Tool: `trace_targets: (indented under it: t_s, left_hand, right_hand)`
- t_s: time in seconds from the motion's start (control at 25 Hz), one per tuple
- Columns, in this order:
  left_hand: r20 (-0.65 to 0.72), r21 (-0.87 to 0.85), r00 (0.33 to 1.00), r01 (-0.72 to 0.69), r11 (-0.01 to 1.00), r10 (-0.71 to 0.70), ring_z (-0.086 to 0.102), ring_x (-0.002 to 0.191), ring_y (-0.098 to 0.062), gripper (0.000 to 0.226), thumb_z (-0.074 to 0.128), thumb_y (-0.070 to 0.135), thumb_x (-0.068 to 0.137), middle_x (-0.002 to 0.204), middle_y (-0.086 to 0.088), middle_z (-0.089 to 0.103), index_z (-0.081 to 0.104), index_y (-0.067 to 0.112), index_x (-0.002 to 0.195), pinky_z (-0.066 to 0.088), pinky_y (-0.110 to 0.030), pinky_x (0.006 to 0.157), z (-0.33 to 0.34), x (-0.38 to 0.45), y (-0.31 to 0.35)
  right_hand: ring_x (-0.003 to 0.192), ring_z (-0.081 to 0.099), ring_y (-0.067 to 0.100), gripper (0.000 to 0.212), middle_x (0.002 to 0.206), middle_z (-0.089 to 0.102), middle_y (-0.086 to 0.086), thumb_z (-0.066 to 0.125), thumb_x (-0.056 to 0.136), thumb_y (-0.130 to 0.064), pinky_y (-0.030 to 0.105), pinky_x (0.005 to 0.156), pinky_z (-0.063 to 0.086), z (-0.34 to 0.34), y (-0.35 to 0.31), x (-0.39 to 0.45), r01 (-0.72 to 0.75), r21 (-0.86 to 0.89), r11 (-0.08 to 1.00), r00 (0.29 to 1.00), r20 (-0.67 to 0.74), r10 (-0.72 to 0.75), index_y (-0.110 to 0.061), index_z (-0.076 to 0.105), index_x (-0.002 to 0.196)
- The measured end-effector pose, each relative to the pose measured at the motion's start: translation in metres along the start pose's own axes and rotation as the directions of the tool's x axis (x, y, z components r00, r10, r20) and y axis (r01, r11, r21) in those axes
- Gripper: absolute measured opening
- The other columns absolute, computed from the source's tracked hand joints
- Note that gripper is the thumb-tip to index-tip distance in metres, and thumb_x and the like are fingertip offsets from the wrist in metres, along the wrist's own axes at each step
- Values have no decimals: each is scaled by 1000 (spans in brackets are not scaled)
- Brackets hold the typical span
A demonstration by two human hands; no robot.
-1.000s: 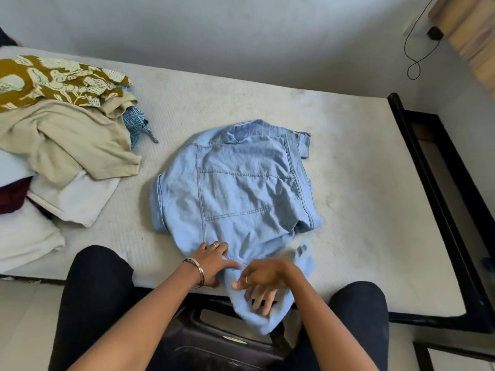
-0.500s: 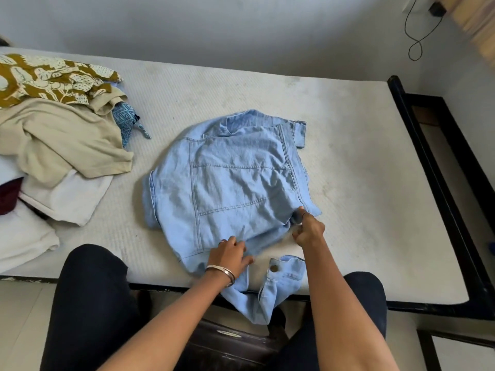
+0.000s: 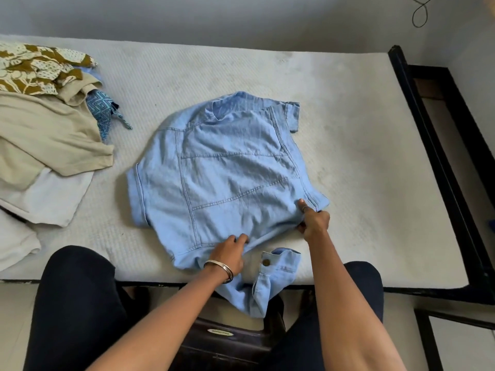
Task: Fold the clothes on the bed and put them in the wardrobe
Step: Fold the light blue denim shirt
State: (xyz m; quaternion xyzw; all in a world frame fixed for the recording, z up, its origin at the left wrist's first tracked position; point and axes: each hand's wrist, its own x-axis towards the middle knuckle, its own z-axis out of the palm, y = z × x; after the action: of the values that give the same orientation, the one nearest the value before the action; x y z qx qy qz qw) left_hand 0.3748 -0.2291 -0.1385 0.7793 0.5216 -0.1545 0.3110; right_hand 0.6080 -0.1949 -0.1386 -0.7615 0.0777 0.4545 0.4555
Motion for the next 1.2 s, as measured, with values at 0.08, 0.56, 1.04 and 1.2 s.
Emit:
trace_targets:
  t_s: [0.08, 0.56, 1.04, 1.2]
  left_hand:
    - [34, -20, 999, 7, 1000, -6, 59, 103, -35, 72, 50, 8, 87, 126, -15, 48, 20, 31, 149, 51, -42, 87, 3, -7, 0]
    - [-370, -98, 903, 196, 976, -219, 57, 108, -40, 24, 54, 4, 83, 112, -20, 56, 68, 8, 102, 48, -40, 93, -121, 18, -13]
    - [-405, -190, 862, 248, 950, -306, 46, 115, -36, 98, 82, 51, 62, 126, -13, 44, 36, 27, 145, 46, -47, 89, -110, 55, -112]
    - [-468, -525, 707, 262, 810, -531, 60, 103, -42, 49, 71, 23, 83, 112, -24, 62, 56, 9, 127, 48, -46, 79, -92, 51, -140]
  right_hand:
    - [68, 53, 18, 25, 87, 58, 4, 78, 78, -7, 31, 64, 50, 2, -1, -3, 19, 39, 999, 994, -113, -15, -10, 53, 73]
    - [86, 59, 23, 34, 109, 49, 7, 59, 88, 1, 32, 77, 56, 56, -72, -31, 293, 23, 956, 904, -330, -270, -11, 46, 118]
    - [91, 58, 22, 68, 100, 60, 2, 81, 70, -54, 37, 80, 49, 94, 15, -42, 718, -641, 269, 693, 694, -196, -12, 55, 116]
    - [77, 53, 24, 33, 76, 54, 2, 76, 76, -36, 35, 66, 37, 88, 32, -32, 691, -711, 132, 723, 677, -137, -13, 53, 81]
